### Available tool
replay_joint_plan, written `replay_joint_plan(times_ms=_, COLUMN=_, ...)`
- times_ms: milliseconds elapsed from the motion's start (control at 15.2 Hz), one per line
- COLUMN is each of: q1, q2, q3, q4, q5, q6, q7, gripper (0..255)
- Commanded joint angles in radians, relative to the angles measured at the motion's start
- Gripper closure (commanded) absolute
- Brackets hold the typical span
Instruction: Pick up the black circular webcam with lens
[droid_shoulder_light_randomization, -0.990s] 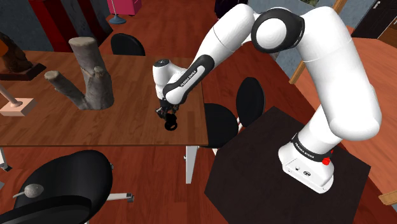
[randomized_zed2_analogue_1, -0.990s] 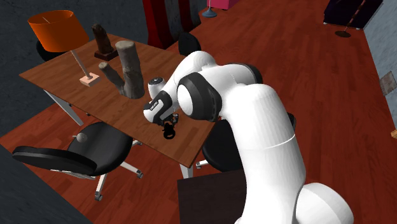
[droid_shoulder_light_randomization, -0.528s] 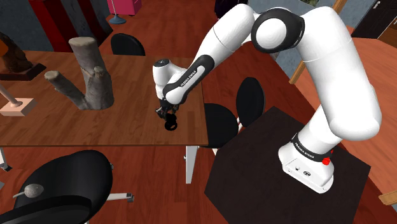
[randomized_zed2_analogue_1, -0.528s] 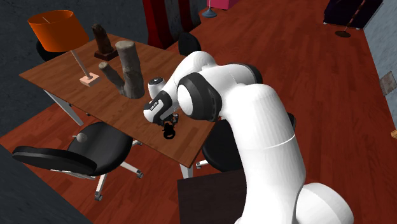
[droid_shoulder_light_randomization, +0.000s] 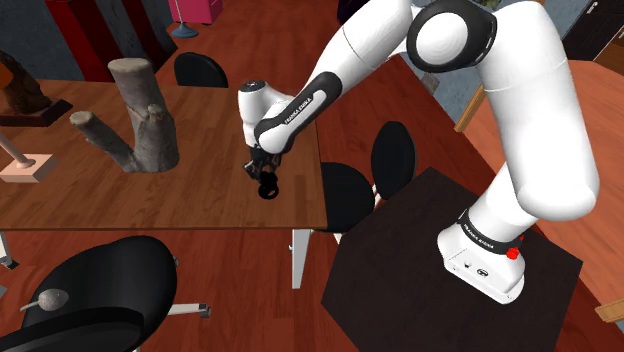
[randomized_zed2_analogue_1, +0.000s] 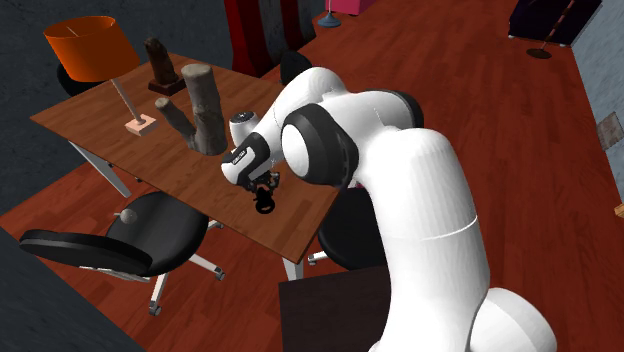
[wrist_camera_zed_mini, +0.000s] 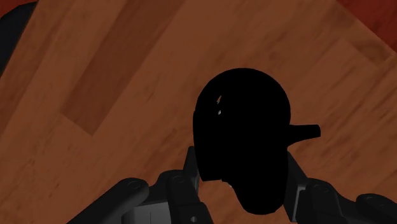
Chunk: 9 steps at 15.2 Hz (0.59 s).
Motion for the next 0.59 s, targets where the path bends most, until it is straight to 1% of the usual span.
replay_joint_plan(times_ms=0, q1=-0.004, q2=-0.023, q3=0.005, q4=-0.01, q5=0.005, q6=-0.014, q7=-0.003, gripper=255)
replay_joint_plan(times_ms=396, q1=-0.014, q2=-0.086, q3=0.019, q4=-0.025, q5=0.019, q6=-0.061, q7=-0.012, gripper=255)
replay_joint_plan(times_ms=528, q1=-0.014, q2=-0.087, q3=0.02, q4=-0.025, q5=0.02, q6=-0.062, q7=-0.013, gripper=255)
